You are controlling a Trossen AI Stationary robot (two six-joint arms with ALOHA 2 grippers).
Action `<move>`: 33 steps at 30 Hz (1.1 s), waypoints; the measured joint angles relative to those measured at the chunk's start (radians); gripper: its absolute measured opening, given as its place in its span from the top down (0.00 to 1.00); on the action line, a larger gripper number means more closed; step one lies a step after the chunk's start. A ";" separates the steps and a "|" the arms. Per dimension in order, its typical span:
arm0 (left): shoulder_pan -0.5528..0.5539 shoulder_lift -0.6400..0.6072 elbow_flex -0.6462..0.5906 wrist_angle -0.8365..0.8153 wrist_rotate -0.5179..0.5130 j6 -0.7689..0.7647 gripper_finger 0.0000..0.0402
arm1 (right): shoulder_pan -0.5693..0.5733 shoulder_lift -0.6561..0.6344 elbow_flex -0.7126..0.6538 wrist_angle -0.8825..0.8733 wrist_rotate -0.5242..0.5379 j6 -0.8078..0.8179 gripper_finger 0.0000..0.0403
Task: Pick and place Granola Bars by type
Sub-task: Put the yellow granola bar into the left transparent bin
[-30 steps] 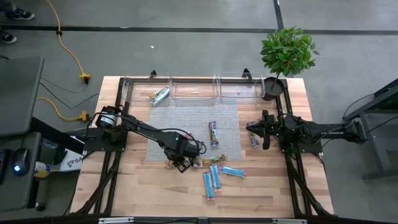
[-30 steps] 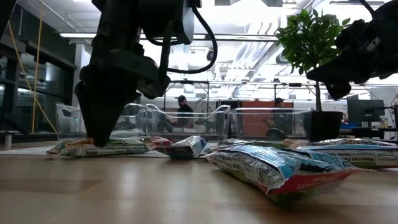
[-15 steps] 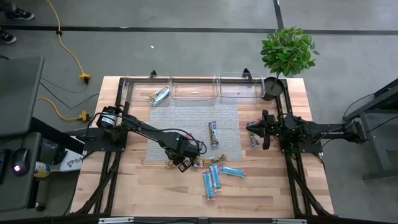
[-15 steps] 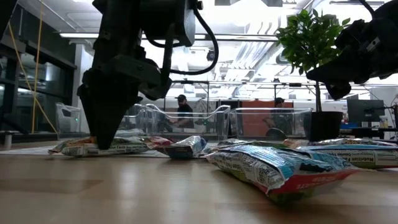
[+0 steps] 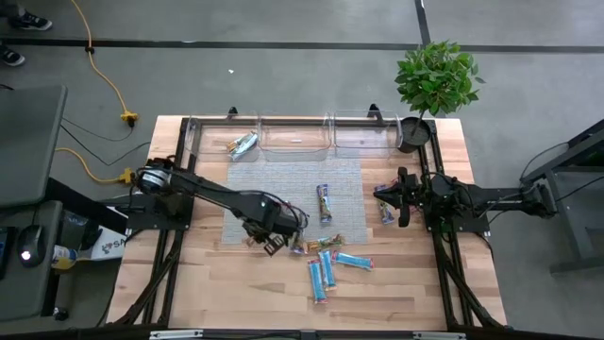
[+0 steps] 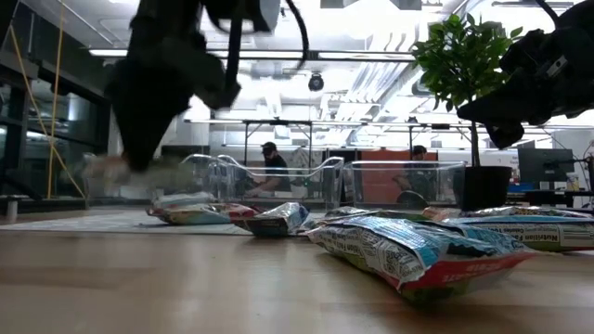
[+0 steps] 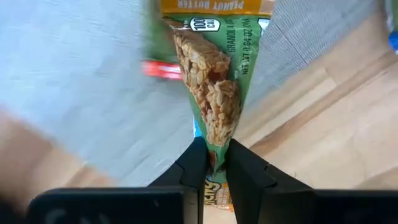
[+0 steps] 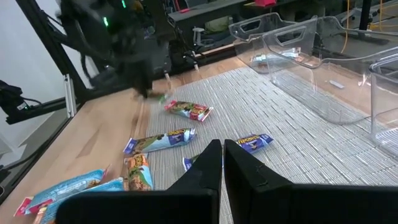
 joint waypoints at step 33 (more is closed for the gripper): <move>1.111 -0.193 0.053 -0.098 -0.303 0.902 0.89 | 0.000 0.001 0.000 0.001 0.020 0.000 1.00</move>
